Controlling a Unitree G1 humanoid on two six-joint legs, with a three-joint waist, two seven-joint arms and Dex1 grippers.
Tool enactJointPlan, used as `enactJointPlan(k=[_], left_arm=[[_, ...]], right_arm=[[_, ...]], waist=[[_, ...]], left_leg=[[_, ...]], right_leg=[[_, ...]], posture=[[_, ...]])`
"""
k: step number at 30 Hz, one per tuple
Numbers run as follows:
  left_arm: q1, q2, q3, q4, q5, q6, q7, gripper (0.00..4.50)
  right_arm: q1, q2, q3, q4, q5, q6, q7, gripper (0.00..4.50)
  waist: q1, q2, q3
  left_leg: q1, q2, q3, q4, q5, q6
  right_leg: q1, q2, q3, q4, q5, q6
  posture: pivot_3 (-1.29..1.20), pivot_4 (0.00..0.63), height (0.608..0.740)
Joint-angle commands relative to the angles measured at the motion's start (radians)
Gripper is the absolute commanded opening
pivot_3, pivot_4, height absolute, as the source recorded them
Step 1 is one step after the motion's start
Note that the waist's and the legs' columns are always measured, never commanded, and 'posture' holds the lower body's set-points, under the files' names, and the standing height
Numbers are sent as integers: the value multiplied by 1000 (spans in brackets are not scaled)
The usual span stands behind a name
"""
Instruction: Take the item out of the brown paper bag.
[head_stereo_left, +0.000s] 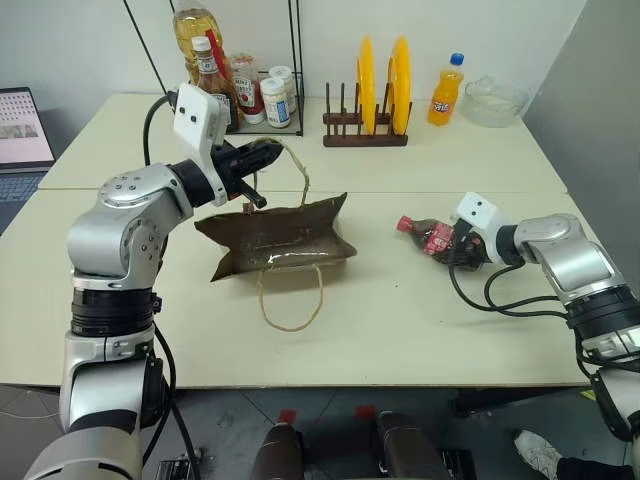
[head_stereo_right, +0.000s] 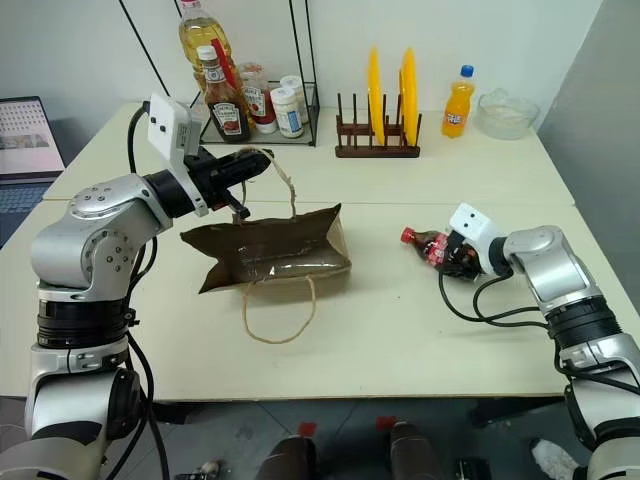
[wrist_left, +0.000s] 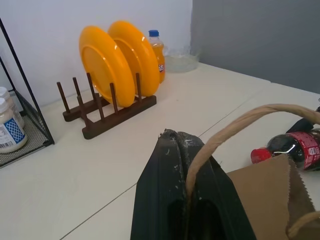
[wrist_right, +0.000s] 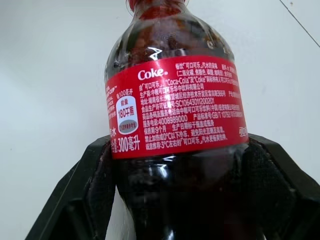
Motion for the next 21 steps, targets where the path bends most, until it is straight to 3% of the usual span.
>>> enactJointPlan(k=[1,9,13,21], left_arm=[[1,14,33,-52,-11,5,9,0],[10,30,42,-39,4,-1,20,0],[0,37,50,31,30,-36,31,821],[-8,57,69,127,76,-94,40,3309]], right_arm=[[-4,14,-20,6,-22,-36,-1,4487],[33,7,-158,-277,78,46,-2,4487],[98,34,-247,-500,170,196,-56,4500],[260,177,-305,-664,186,260,-265,4500]], waist=[[0,0,0],[1,1,1],[6,1,1],[7,1,1]], left_leg=[[0,0,0,0,0,0],[-1,0,0,0,0,0],[-2,0,-1,0,0,0],[-2,0,-1,1,0,0]], right_leg=[[0,0,0,0,0,0],[-1,0,0,0,0,0],[-1,0,-1,0,0,0],[-1,0,0,0,0,0]], posture=[[0,150,740],[0,150,740],[0,150,740],[0,150,740]])
